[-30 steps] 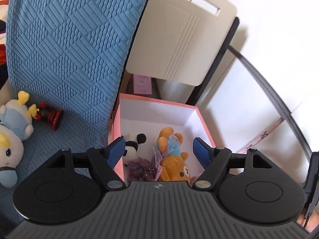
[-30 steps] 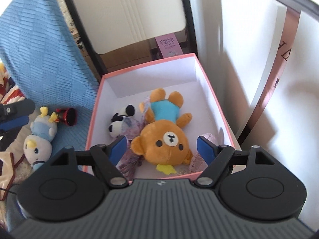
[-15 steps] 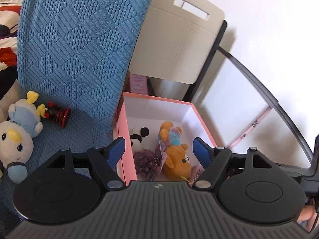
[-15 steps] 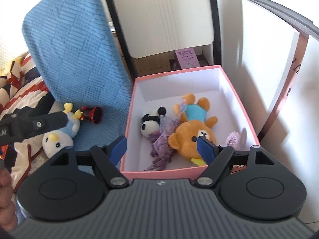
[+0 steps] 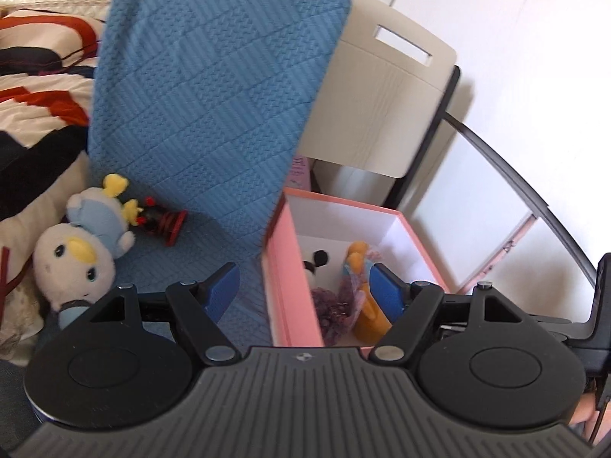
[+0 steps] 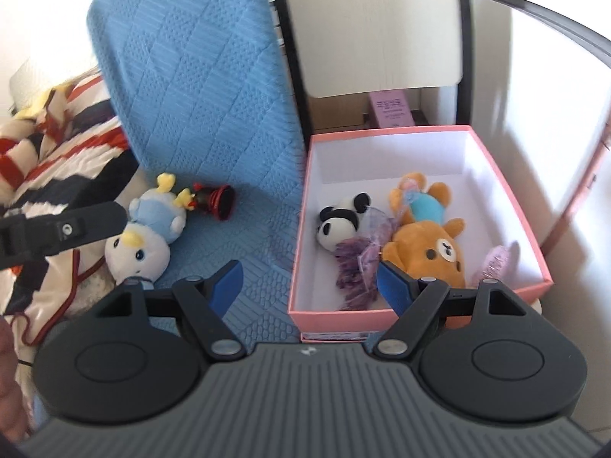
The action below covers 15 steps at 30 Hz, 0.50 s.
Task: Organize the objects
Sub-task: 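Withdraw both tools from the box back toward the chair seat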
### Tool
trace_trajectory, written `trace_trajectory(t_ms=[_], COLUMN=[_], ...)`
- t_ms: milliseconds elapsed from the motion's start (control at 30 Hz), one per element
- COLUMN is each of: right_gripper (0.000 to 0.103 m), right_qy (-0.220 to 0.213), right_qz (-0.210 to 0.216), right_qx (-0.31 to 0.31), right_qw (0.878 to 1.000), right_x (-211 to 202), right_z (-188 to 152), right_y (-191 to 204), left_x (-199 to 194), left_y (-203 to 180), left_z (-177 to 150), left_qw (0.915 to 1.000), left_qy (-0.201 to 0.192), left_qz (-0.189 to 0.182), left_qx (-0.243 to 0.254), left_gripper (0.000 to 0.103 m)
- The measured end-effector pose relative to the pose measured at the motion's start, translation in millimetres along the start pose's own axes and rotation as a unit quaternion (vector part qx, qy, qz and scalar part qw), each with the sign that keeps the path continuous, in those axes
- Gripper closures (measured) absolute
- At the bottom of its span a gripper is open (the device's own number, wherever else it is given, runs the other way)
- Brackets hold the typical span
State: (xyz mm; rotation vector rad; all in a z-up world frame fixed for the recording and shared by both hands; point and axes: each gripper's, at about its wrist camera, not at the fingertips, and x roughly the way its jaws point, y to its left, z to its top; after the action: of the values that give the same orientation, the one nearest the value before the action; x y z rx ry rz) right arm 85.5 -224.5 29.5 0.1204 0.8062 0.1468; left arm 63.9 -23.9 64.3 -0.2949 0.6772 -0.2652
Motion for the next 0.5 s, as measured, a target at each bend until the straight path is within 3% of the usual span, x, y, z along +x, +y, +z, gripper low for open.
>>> trace_trajectory(t_ms=[333, 500], right_gripper=[0.024, 0.024], right_qy=[0.015, 0.03], right_qz=[0.026, 0.038], right_qx=[-0.049, -0.067], right_qw=[0.998, 0.997], right_x=[29, 56], right_z=[-8, -14], right_y=[31, 45], left_x=[-5, 14], left_y=[45, 69], left_z=[-8, -18], left_qw=[0.9977, 0.993], left_qy=[-0.017, -0.001], left_qz=[0.064, 0.118], left_qx=[-0.012, -0.007], left_gripper=[0.024, 0.024])
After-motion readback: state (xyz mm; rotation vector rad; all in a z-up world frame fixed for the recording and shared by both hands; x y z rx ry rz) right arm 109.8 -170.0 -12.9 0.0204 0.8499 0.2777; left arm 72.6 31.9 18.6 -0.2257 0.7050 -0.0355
